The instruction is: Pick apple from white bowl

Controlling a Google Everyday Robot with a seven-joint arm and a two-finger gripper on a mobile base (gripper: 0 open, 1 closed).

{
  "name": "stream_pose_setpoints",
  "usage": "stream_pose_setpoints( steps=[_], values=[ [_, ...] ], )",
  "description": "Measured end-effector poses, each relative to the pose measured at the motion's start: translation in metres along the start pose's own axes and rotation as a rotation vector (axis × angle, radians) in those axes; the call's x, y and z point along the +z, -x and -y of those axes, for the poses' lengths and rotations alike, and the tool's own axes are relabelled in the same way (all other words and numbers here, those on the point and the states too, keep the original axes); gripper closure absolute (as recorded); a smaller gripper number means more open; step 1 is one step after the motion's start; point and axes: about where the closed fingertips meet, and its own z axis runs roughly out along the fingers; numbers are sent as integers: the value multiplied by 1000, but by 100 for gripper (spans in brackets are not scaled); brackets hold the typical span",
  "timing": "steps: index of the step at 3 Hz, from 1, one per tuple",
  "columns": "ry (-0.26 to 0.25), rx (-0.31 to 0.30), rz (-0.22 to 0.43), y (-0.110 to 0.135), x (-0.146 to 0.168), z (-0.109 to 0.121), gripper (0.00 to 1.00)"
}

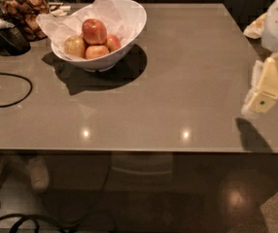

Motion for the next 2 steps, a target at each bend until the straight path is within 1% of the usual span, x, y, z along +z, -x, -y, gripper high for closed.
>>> stream_pose_setpoints(
  steps=[1, 2],
  values=[
    [10, -5, 21, 19, 3, 14, 0],
    [40, -47, 18, 40, 12, 28, 0]
  ],
)
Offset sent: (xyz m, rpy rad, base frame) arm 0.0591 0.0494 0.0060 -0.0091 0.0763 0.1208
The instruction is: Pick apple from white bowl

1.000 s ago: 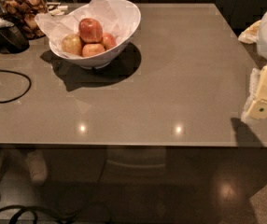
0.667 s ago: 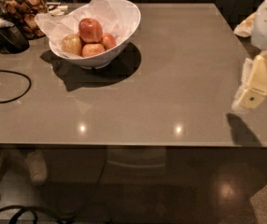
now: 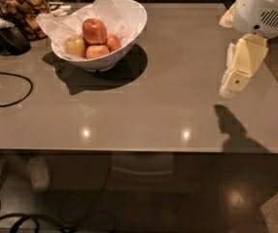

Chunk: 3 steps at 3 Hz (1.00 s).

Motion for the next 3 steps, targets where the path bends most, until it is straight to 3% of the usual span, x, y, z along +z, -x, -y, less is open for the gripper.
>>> stream_pose_setpoints(
  steps=[2, 3],
  values=[
    [-21, 6, 41, 12, 4, 9, 0],
    [-47, 78, 179, 34, 14, 35, 0]
  ],
)
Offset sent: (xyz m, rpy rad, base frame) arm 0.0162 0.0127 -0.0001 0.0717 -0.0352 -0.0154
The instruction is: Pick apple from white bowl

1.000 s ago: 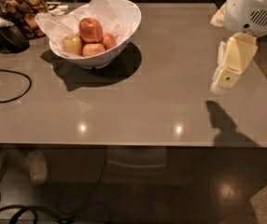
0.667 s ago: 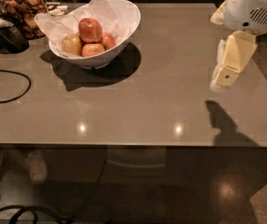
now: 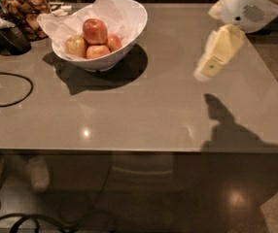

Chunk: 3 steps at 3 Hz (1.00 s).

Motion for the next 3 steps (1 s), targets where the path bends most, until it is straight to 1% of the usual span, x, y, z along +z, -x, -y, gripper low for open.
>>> stream_pose_setpoints(
  steps=[1, 2, 3],
  values=[
    [-3, 48, 132, 27, 18, 29, 0],
    [-3, 48, 132, 27, 18, 29, 0],
    [-1, 59, 231, 45, 36, 39, 0]
  ],
)
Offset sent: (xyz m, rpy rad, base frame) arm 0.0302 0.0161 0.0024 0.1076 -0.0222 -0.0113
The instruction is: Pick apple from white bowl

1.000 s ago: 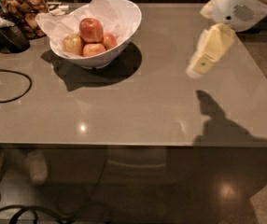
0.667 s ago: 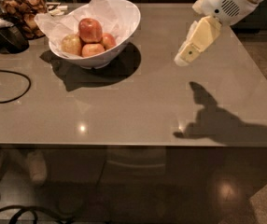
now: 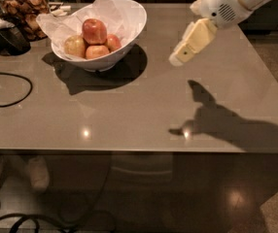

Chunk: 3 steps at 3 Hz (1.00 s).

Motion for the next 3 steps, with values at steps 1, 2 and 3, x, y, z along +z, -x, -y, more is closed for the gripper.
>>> stream_pose_setpoints(
  steps=[1, 2, 3],
  values=[
    [36, -26, 85, 23, 36, 17, 0],
    [95, -84, 98, 48, 66, 25, 0],
    [100, -93, 106, 56, 68, 25, 0]
  ],
)
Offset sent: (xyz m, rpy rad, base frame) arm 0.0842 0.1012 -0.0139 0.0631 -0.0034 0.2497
